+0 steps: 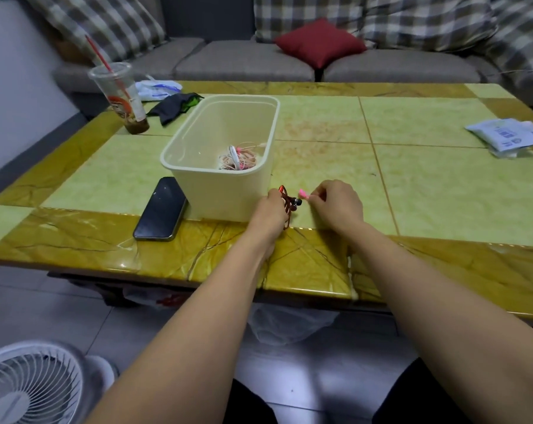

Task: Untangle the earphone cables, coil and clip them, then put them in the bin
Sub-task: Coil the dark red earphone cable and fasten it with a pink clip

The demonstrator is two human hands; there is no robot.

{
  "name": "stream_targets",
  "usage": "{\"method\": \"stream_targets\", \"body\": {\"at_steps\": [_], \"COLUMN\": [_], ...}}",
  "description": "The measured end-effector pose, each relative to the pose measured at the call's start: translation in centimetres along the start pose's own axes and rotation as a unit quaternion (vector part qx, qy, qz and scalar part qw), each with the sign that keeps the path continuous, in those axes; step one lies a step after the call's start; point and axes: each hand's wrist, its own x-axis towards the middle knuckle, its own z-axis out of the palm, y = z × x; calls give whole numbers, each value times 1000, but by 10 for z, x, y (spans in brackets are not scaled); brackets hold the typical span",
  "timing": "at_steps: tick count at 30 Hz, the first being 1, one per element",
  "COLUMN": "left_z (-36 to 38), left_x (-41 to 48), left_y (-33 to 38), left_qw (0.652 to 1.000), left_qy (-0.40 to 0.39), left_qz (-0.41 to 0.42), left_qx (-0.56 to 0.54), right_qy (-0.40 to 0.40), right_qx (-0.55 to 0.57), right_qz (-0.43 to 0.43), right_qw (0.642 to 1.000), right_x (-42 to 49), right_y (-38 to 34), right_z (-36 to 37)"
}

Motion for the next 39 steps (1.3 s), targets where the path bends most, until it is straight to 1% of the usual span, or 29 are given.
{"method": "stream_targets", "body": {"at_steps": [2, 4, 6, 10, 13, 15, 17, 21, 25, 27, 31, 36, 39], "left_z": [3, 6, 11, 16, 24, 32, 42, 59, 69, 75, 85, 86, 85], "left_x": [1, 4, 7, 0, -12, -20, -29, -45, -54, -57, -58, -59, -56], "left_y": [-1, -4, -5, -3, 3, 6, 8, 10, 12, 13, 16, 17, 16], "left_qw": [1000, 1000, 999, 998, 995, 991, 992, 994, 985, 981, 984, 977, 977], "left_qy": [-4, 5, 16, -6, -54, -94, -109, -95, -140, -153, -146, -183, -183], "left_qz": [-12, -28, -44, -58, -86, -89, -62, 29, 63, 74, 64, 58, 46], "left_qx": [0, 1, 2, 13, -19, -24, -8, 41, 80, 93, 85, 95, 99], "right_qy": [-32, -67, -83, -93, -93, -90, -86, -92, -134, -132, -109, -151, -160], "right_qx": [63, 146, 207, 262, 275, 280, 286, 276, 266, 262, 291, 296, 298], "right_qz": [-9, -17, -18, -17, -16, -19, -22, -19, -48, -55, -46, -65, -65], "right_qw": [997, 987, 975, 960, 957, 955, 954, 957, 953, 954, 949, 941, 939], "right_x": [-2, -7, -16, -37, -52, -61, -68, -79, -87, -89, -89, -89, -85], "right_y": [5, 6, 7, 10, 14, 18, 23, 35, 47, 53, 65, 72, 73], "right_z": [-7, -20, -36, -67, -85, -95, -104, -116, -126, -131, -138, -143, -144]}}
